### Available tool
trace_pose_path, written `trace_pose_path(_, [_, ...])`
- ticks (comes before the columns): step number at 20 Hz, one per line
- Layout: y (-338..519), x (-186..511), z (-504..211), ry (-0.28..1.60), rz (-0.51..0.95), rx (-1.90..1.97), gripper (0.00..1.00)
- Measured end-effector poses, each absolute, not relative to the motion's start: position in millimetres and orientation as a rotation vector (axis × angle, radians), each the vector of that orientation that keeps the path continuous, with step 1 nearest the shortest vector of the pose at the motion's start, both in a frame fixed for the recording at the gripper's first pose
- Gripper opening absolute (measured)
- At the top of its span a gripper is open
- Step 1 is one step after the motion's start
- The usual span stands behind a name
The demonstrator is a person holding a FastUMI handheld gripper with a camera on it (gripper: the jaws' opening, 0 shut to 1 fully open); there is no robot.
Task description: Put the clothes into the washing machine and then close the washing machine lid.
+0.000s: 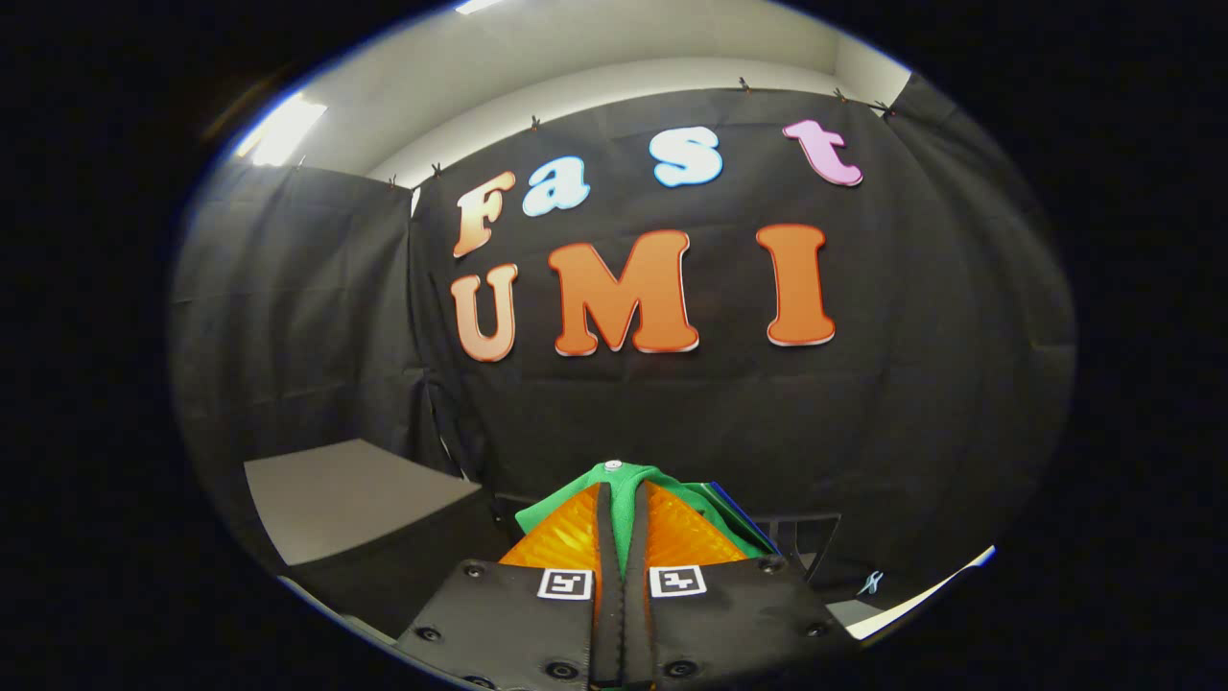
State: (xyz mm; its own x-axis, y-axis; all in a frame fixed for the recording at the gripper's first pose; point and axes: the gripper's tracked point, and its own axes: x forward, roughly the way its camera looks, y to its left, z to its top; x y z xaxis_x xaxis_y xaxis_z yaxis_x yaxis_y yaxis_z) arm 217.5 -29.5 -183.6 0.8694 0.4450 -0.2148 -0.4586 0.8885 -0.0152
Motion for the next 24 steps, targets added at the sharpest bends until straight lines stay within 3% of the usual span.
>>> trace_pose_path(11, [-37, 192, -339, 0.593, 0.414, -0.096, 0.09])
trace_pose_path(24, [-49, 167, -457, 0.927, 0.250, -0.001, 0.09])
